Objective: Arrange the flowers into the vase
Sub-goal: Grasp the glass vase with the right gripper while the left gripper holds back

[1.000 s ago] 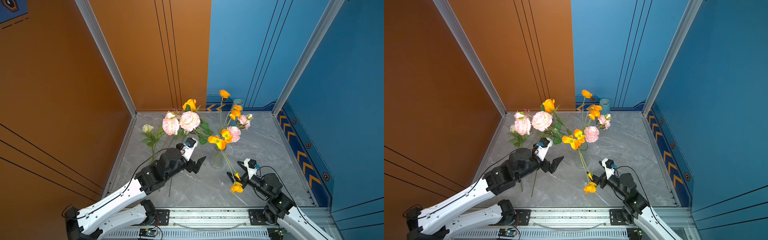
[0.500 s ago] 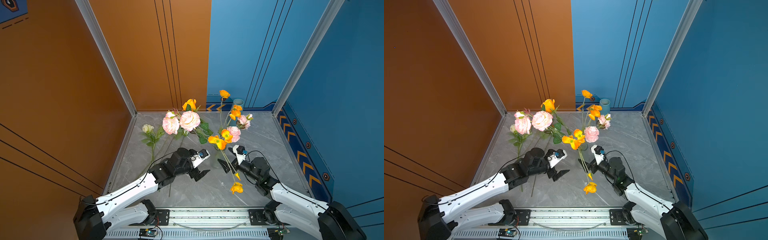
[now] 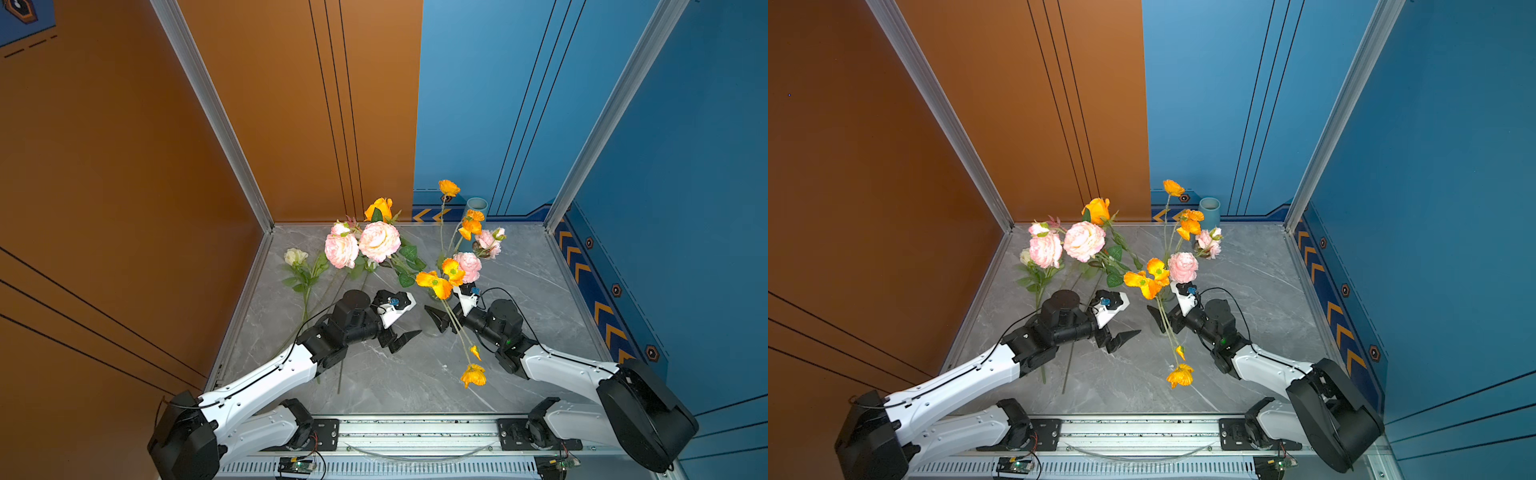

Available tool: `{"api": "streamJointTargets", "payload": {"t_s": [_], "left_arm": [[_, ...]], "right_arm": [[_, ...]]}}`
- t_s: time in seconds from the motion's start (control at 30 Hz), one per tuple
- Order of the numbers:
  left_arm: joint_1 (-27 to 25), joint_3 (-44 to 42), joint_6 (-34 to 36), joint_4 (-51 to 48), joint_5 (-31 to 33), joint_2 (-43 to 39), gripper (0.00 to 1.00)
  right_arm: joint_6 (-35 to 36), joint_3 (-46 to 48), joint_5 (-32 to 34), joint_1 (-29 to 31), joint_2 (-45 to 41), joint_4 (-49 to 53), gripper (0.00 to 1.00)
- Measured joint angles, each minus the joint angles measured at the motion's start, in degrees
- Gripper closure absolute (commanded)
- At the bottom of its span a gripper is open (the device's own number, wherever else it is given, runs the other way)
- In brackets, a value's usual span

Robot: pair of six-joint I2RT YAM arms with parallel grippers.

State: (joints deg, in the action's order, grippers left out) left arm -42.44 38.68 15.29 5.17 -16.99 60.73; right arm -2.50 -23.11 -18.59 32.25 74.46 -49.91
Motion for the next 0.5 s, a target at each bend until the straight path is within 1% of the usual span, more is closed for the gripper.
{"api": "streamJointTargets", "payload": {"t_s": [0.13, 0.2, 0.33, 0.5], "left_arm": [[0.0, -0.02, 0.42, 0.02, 0.02, -0.94, 0.02], [0.0, -0.02, 0.48, 0.02, 0.02, -1.38, 0.02], [0.0, -0.02, 1.07, 0.02, 0.02, -1.6, 0.02], [0.07, -0.02, 1.46, 0.02, 0.04, -1.6, 0.02]], "right_arm": [[0.2, -1.22, 0.02, 0.07, 4.39, -3.28, 0.0], [0.22, -1.6, 0.11, 0.39, 6.29, -4.98, 0.02], [0.74, -1.81, 1.31, 1.09, 8.31, -7.19, 0.14], [1.49, -1.84, 2.91, 1.22, 8.44, -8.79, 0.28]]}}
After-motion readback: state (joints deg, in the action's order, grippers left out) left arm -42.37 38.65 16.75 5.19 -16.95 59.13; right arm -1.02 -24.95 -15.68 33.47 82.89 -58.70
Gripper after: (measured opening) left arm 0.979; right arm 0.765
